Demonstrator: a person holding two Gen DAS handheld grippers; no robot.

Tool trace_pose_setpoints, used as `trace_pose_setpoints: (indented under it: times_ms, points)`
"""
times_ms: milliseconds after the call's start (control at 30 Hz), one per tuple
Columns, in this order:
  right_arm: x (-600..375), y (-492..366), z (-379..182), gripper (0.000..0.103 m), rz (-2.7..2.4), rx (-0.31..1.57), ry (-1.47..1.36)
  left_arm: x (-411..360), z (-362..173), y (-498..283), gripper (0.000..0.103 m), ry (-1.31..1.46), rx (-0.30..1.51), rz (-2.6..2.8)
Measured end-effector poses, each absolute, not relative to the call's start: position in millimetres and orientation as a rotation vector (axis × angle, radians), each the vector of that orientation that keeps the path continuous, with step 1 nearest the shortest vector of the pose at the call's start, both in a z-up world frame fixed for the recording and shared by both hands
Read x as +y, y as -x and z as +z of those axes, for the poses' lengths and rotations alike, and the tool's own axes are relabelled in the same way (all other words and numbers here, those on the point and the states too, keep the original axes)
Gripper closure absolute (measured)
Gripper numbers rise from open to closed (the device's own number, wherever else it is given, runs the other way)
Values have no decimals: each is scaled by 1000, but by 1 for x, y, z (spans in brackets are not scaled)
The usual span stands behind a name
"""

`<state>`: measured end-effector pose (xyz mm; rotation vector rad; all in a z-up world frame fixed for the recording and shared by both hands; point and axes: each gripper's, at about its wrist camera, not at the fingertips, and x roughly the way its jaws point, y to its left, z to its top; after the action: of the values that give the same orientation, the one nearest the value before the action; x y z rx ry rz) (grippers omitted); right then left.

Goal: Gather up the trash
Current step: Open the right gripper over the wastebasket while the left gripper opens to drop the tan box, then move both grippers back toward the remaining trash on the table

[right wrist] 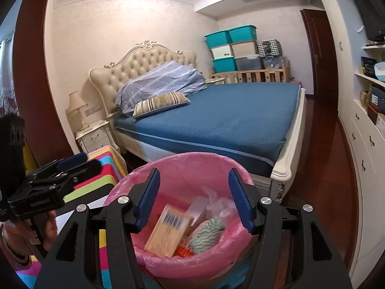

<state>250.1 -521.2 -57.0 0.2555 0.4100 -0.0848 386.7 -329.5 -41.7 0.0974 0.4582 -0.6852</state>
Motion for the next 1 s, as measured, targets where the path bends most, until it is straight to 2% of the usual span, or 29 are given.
trace_pose_setpoints:
  times_ms: [133, 200, 567, 1000]
  points:
    - [-514, -239, -57, 45, -88, 417, -249, -297, -40, -375, 8, -77, 450, -619]
    - [-507, -234, -56, 45, -82, 420, -244, -279, -39, -367, 5, -69, 443, -588]
    - [-451, -231, -43, 45, -2, 429, -222, -206, -44, -320, 5, -160, 436, -460]
    - [-345, -256, -56, 45, 156, 518, -188, -89, -54, -297, 5, -87, 495, -275]
